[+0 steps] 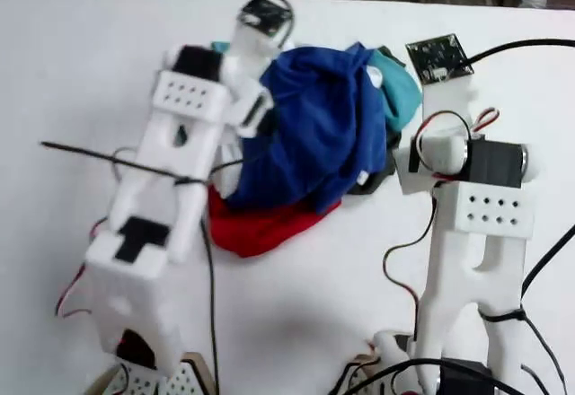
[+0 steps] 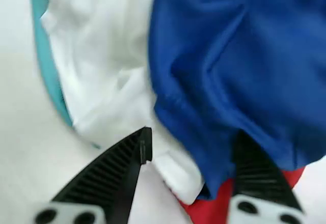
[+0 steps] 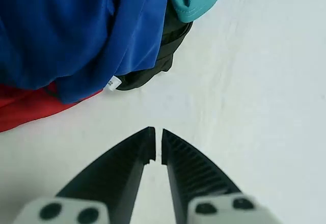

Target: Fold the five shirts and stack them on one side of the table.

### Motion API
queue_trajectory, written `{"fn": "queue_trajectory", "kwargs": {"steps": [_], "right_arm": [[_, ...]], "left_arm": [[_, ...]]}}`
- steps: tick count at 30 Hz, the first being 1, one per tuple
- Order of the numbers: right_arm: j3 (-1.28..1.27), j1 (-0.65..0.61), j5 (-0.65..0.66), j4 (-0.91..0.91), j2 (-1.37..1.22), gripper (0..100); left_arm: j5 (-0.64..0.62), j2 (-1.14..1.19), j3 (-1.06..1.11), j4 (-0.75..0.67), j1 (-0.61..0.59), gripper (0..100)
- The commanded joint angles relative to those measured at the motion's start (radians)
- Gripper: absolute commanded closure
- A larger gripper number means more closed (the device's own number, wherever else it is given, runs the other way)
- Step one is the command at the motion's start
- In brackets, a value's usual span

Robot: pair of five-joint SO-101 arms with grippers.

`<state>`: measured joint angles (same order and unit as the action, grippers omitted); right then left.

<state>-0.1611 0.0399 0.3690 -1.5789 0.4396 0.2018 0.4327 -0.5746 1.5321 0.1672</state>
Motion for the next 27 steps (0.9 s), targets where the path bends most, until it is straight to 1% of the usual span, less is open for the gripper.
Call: {"fn": "queue_trajectory", "kwargs": {"steps": [1, 3, 7, 9, 11, 15, 19, 21, 24, 25, 27], "right_arm": [[0.04, 0.005, 0.038, -0.042, -0.007, 95.4], [0.038, 0.005, 0.069, -0.064, -0.007, 90.8], [0.038, 0.047, 0.074, -0.076, -0.005, 71.0], [0.038, 0.076, 0.075, -0.074, -0.005, 62.0], [0.038, 0.105, 0.075, -0.076, -0.005, 56.9], [0.038, 0.145, 0.077, -0.076, -0.002, 56.3], [0.038, 0.143, 0.077, -0.084, 0.001, 56.3], [0.038, 0.142, 0.077, -0.084, 0.001, 56.3], [0.038, 0.143, 0.077, -0.084, 0.001, 56.3], [0.038, 0.145, 0.077, -0.084, 0.001, 56.3], [0.038, 0.145, 0.077, -0.084, 0.001, 56.3]], "left_arm": [[0.012, 0.117, -0.272, 0.086, 0.025, 66], [0.006, 0.181, -0.392, 0.114, 0.025, 66], [-0.074, 0.279, -0.615, 0.143, 0.021, 66], [-0.081, 0.325, -0.664, 0.141, 0.023, 66], [-0.081, 0.385, -0.664, 0.132, 0.025, 66], [-0.08, 0.554, -0.673, 0.118, 0.012, 66], [-0.077, 0.695, -0.673, 0.114, -0.005, 66], [-0.046, 0.747, -0.67, 0.133, -0.006, 66], [0.035, 0.795, -0.674, 0.213, -0.009, 67], [0.06, 0.796, -0.674, 0.239, -0.018, 69], [0.08, 0.796, -0.662, 0.255, -0.057, 81]]}}
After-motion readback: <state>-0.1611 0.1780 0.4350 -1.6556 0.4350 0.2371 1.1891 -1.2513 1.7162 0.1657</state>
